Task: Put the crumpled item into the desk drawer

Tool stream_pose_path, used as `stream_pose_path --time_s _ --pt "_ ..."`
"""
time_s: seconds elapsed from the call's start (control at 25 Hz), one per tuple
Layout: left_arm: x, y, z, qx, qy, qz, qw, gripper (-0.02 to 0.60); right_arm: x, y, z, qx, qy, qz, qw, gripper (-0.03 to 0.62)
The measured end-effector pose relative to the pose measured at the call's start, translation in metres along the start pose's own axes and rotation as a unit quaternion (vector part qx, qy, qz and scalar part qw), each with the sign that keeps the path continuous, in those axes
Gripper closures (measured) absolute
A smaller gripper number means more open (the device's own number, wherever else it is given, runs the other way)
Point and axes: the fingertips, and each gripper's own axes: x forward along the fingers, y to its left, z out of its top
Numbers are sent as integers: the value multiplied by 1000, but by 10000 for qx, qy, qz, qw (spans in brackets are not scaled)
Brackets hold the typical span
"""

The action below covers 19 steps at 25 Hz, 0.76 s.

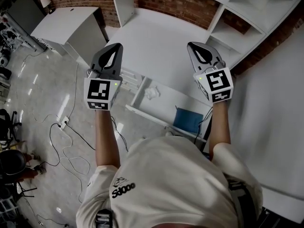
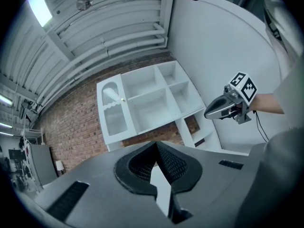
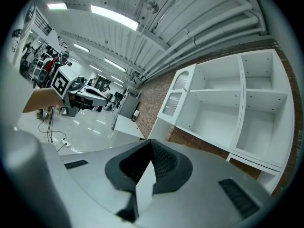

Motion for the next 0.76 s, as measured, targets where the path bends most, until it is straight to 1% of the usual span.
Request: stream_pose_path --time_s 0.36,0.56,0.76 --pt "-1 1 -4 96 91 60 9999 563 7 3 1 -28 -49 93 9999 588" --pt "-4 5 -5 75 122 112 9998 563 10 4 3 -117 -85 108 9998 588" --pt "-6 7 -2 98 109 149 9998 563 11 7 8 -92 -114 168 9998 588"
